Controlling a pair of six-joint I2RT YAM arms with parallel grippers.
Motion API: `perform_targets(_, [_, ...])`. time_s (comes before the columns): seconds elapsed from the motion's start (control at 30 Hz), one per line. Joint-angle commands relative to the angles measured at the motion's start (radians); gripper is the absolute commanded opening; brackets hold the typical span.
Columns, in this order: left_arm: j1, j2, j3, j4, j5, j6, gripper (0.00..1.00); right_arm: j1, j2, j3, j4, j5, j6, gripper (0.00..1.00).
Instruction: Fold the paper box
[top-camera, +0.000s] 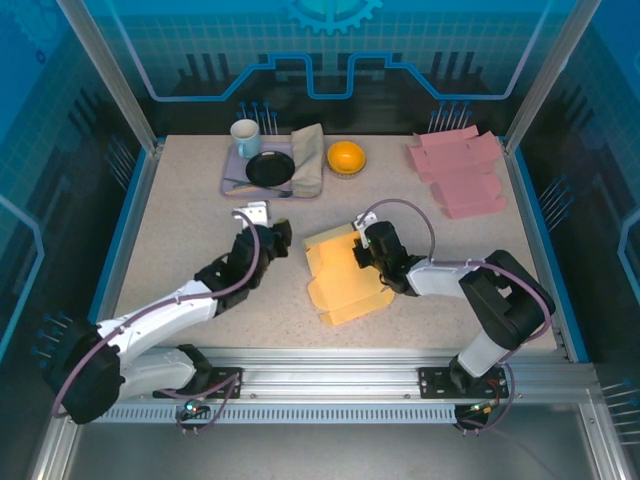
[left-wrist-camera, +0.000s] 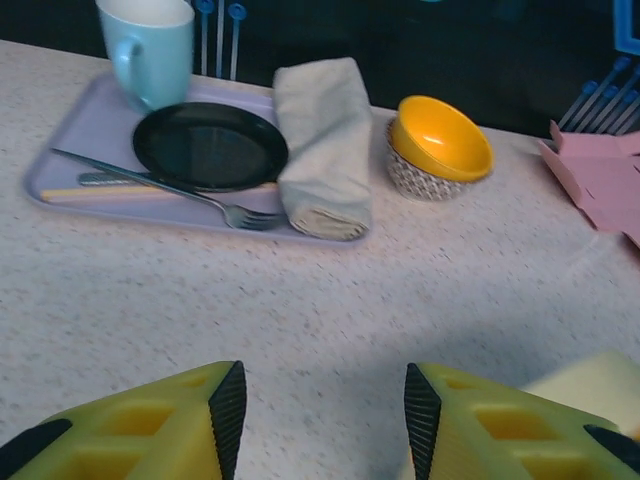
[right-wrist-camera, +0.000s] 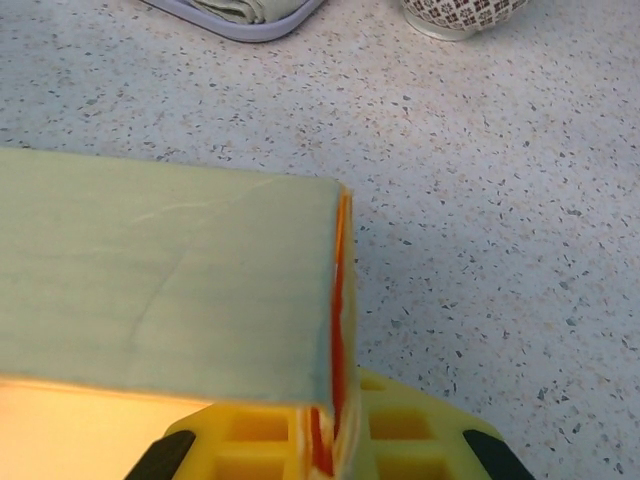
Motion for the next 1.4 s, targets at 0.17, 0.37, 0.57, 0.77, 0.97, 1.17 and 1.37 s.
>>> perform_targets(0.17, [0.015,0.202,0.257,-0.209,0.22,-0.027,0.49,-0.012,-0.013,-0.08,0.332,-0.082,-0.136,0.05])
perform_targets(0.37, [-0.013,0.354,0.356,-0.252,0.247,-0.042,0.49,-0.013,0.025,-0.076,0.358,-0.112,-0.156,0.06])
perform_targets(0.57, [-0.085,0.404,0.355,-0.219,0.239,0.002,0.6,-0.013,0.086,-0.07,0.36,-0.109,-0.163,0.06])
perform_targets(0.77, [-0.094,0.429,0.344,-0.216,0.251,0.024,0.61,-0.013,0.132,-0.08,0.395,-0.112,-0.148,0.07])
perform_targets(0.97, [-0.097,0.47,0.342,-0.234,0.239,0.033,0.6,-0.016,0.17,-0.101,0.429,-0.113,-0.128,0.09])
perform_targets(1.17, [-0.105,0.5,0.344,-0.252,0.214,0.05,0.57,-0.033,0.181,-0.118,0.443,-0.122,-0.103,0.11])
perform_targets(1.37, [-0.116,0.523,0.348,-0.271,0.185,0.055,0.53,-0.066,0.168,-0.121,0.415,-0.128,-0.063,0.21])
